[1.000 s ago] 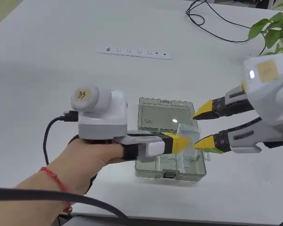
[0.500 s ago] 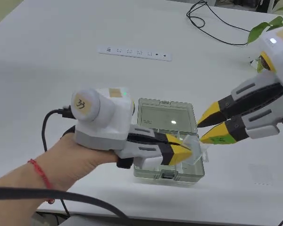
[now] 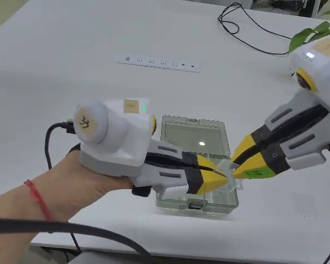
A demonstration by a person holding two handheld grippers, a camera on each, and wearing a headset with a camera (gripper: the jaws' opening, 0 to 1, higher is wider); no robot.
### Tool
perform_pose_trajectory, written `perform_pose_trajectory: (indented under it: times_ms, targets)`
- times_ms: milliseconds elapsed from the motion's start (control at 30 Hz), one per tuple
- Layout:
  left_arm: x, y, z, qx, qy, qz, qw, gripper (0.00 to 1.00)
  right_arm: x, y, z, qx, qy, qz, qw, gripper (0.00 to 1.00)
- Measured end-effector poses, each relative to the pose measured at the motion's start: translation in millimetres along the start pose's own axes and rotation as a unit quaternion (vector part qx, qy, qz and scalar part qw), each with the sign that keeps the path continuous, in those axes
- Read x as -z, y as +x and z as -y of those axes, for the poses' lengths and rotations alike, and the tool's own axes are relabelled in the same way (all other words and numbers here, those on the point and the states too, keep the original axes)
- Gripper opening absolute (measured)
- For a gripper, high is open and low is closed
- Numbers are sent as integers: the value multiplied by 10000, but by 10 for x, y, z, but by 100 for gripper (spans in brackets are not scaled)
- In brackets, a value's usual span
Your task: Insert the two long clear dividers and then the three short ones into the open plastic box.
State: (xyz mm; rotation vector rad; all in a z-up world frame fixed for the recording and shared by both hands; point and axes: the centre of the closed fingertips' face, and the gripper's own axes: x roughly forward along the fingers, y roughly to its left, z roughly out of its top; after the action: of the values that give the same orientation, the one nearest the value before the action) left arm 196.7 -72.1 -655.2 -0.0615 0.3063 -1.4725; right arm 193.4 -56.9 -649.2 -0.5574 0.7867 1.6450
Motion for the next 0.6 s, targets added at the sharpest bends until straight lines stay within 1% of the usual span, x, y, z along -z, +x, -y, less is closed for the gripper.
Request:
perform_pose_trajectory:
  times_ms: [133, 400, 600]
  targets:
    - [-10, -1, 26, 35, 40, 5, 10000, 0, -5, 5, -18, -16, -62, -1, 10000, 3]
    - [1, -9, 27, 3, 63, 1, 10000, 0, -7, 8, -35, -4, -108, 9, 9999, 3]
    - [34, -10, 18, -34, 66, -19, 10000, 0, 9, 24, -24, 15, -117, -26, 9999, 3]
